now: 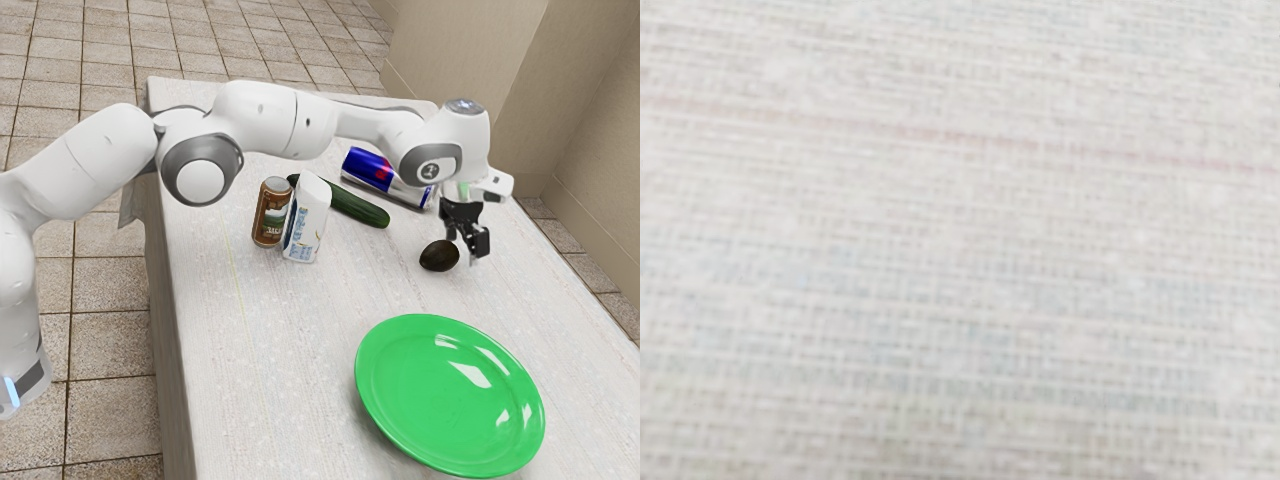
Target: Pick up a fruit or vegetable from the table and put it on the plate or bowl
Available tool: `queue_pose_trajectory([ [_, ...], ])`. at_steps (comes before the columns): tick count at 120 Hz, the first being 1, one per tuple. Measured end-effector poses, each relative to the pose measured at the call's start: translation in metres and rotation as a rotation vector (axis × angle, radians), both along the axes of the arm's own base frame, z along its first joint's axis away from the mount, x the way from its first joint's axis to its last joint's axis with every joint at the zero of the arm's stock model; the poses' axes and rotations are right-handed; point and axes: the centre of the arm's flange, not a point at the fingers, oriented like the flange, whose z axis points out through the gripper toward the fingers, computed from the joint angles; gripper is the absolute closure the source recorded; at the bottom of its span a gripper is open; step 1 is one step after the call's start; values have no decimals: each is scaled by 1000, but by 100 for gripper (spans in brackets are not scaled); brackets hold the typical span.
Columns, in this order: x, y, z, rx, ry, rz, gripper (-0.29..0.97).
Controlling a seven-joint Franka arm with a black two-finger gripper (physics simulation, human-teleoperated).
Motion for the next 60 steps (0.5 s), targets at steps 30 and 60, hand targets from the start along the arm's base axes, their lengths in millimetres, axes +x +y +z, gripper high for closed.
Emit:
queue_pose_trajectory([
  [30, -1, -2, 12, -11, -18, 10, 0],
  [60, -1, 12, 11, -21, -15, 46, 0],
])
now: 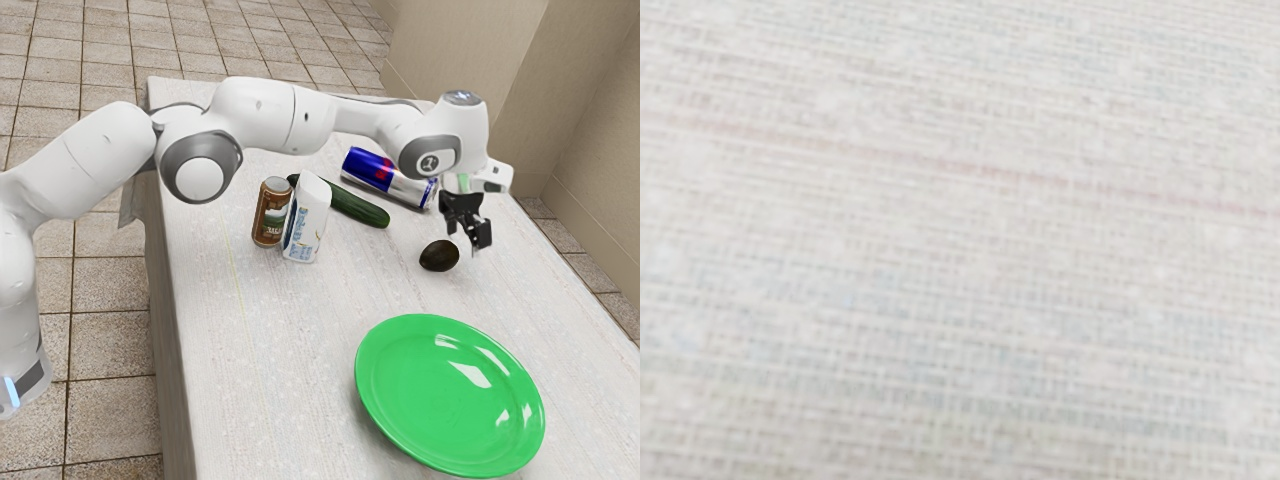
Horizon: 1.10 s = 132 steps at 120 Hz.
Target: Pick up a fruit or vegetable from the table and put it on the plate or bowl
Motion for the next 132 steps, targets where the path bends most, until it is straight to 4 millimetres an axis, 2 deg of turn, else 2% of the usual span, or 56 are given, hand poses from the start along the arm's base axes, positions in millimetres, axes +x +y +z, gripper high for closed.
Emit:
queue_pose_trajectory([
  [16, 1, 4, -3, -12, 2, 23, 0],
  [55, 4, 3, -30, -27, 29, 56, 0],
  [81, 6, 5, -40, -32, 35, 72, 0],
  [109, -1, -1, -19, -30, 59, 72, 0],
  [132, -11, -3, -27, -26, 129, 71, 0],
])
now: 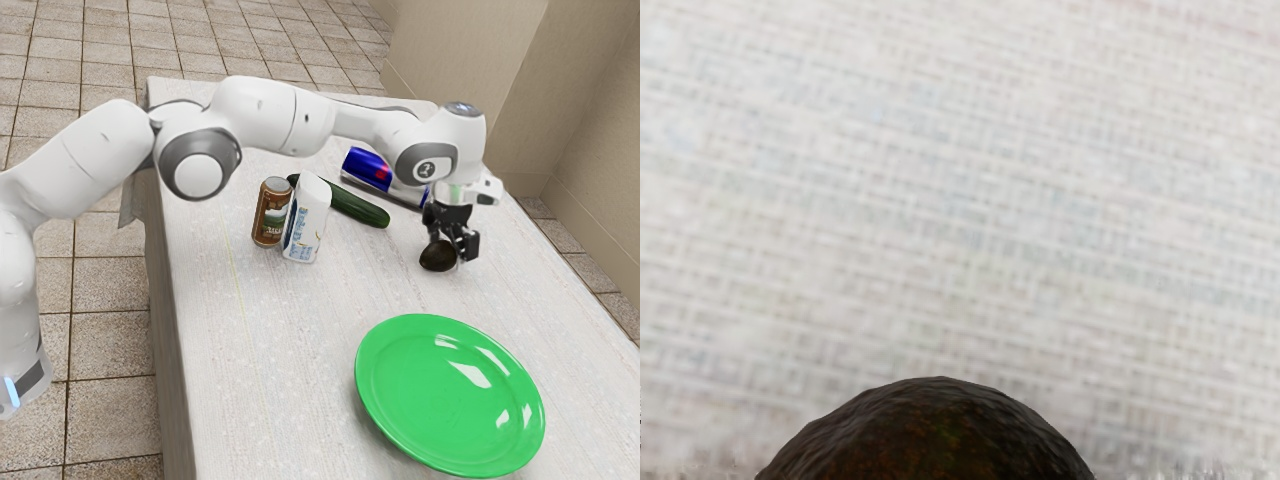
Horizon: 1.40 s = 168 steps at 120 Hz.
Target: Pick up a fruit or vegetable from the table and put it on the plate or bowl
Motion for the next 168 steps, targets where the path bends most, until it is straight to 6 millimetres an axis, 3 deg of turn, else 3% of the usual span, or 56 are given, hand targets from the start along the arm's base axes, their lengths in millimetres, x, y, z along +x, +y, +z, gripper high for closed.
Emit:
queue_pose_trajectory([
  [42, -12, -4, -1, 4, 49, -2, 1],
  [70, -17, -6, 0, 9, 60, 3, 33],
  [88, -20, -6, 21, 37, 36, 4, 38],
  [109, -44, -17, 92, 55, 26, 8, 34],
  [122, -91, -37, 110, 59, 112, -3, 34],
  [132, -128, -64, 121, 67, 156, -35, 34],
  [143, -154, -98, 123, 68, 189, -82, 35],
  [151, -171, -120, 145, 72, 170, -111, 35],
  [157, -182, -145, 157, 71, 155, -151, 34],
  [168, -204, -216, 164, 62, 147, -272, 34],
])
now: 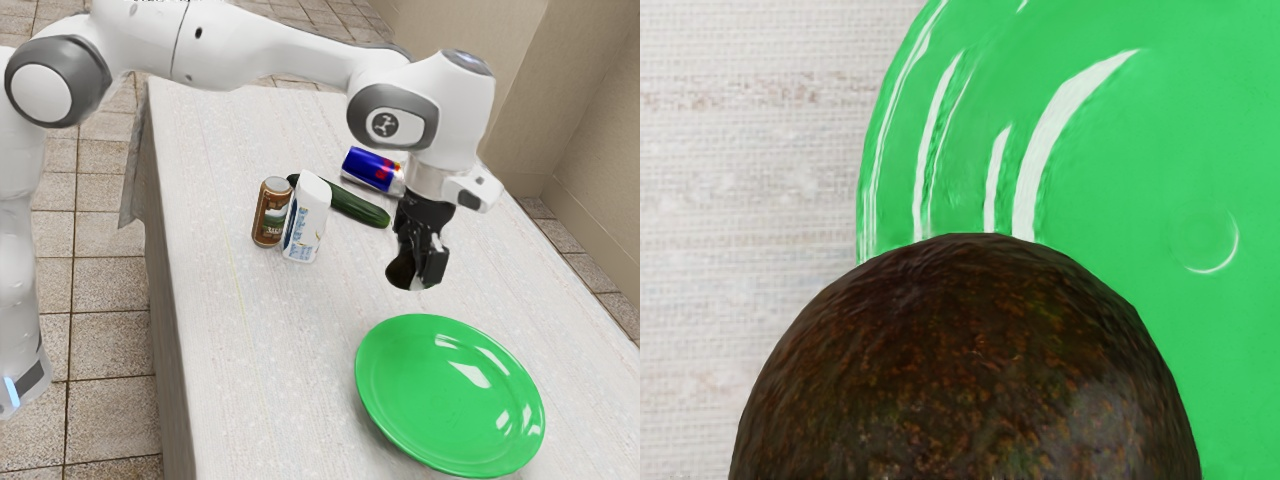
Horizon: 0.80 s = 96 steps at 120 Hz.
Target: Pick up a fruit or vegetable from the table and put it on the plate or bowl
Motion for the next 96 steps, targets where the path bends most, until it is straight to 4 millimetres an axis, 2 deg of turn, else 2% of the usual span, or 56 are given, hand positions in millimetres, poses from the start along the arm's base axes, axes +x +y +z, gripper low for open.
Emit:
queue_pose_trajectory([
  [12, -19, -52, -2, -7, 9, -88, 34],
  [29, -32, -88, -12, -10, 29, -146, 35],
  [42, -38, -120, -29, -22, 52, -197, 35],
  [50, -37, -136, -30, -40, 46, -218, 35],
  [60, -36, -141, -28, -49, 38, -222, 34],
  [65, -35, -142, -27, -52, 31, -222, 24],
  [74, -34, -142, -25, -54, 19, -220, 14],
  [84, -35, -140, -22, -39, 9, -222, 8],
  [96, -31, -136, -28, -38, 32, -218, 4],
])
